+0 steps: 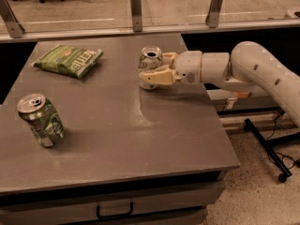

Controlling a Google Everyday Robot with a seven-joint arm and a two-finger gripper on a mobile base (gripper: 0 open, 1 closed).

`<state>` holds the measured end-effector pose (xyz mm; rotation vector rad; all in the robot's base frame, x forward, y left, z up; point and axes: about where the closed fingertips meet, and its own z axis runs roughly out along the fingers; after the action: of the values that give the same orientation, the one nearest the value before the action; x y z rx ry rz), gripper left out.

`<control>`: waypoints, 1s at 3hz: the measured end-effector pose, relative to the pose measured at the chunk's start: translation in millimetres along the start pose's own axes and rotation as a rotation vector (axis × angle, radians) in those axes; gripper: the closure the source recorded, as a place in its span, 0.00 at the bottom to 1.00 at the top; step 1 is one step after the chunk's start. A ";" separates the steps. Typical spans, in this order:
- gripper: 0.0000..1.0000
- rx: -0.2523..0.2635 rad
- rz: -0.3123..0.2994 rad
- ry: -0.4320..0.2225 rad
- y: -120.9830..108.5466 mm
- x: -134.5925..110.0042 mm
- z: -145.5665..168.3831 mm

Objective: Knock 7up can over

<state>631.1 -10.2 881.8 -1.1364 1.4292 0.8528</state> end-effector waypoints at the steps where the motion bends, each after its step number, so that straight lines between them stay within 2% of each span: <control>1: 0.87 -0.056 -0.082 0.087 1.2 -29.4 11.0; 2: 1.00 -0.140 -0.191 0.312 0.9 -42.3 21.1; 3: 1.00 -0.253 -0.288 0.592 9.3 -24.5 28.2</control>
Offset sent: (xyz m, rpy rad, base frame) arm -0.0072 0.0396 0.0263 -0.8189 -0.0495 0.4079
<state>630.1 23.6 900.2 -1.8460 1.5937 0.5180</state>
